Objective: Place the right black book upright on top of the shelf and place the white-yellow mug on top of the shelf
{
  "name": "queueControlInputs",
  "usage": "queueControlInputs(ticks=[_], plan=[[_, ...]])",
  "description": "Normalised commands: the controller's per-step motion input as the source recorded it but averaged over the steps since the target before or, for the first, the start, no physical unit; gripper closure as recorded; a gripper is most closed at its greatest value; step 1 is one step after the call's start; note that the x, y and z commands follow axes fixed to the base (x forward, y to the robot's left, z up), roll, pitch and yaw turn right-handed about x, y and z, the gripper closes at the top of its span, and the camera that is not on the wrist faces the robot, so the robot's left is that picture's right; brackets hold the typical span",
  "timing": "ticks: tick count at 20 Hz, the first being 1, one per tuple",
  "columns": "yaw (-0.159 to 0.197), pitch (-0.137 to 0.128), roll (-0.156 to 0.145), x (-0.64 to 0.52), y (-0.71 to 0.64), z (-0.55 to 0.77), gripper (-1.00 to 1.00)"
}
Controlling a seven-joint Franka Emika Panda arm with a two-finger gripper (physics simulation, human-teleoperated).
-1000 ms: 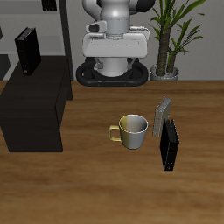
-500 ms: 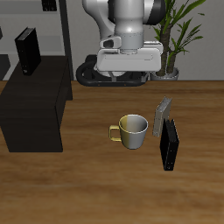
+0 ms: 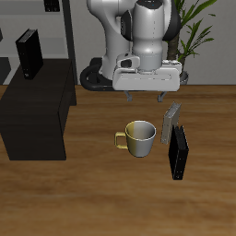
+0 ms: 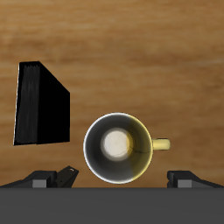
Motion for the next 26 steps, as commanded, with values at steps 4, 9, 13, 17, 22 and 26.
queueControlInputs(ticks=[4,9,13,17,22,26], plan=[[0.110,-0.023,0.006,-0.03,0.37,-0.39,-1.00],[0.057,-0.045,-0.024,-0.03,0.23,-0.30,-1.00],[0.014,-0.028,-0.019,-0.05,0.28,-0.19,-1.00],[0.010,0.007,0.033,-0.01,0.19,-0.18,-1.00],[0.013,0.027,0.005,0.04,-0.02,-0.24,-1.00],[0.021,0.022,-0.002,0.04,-0.05,-0.23,-1.00]])
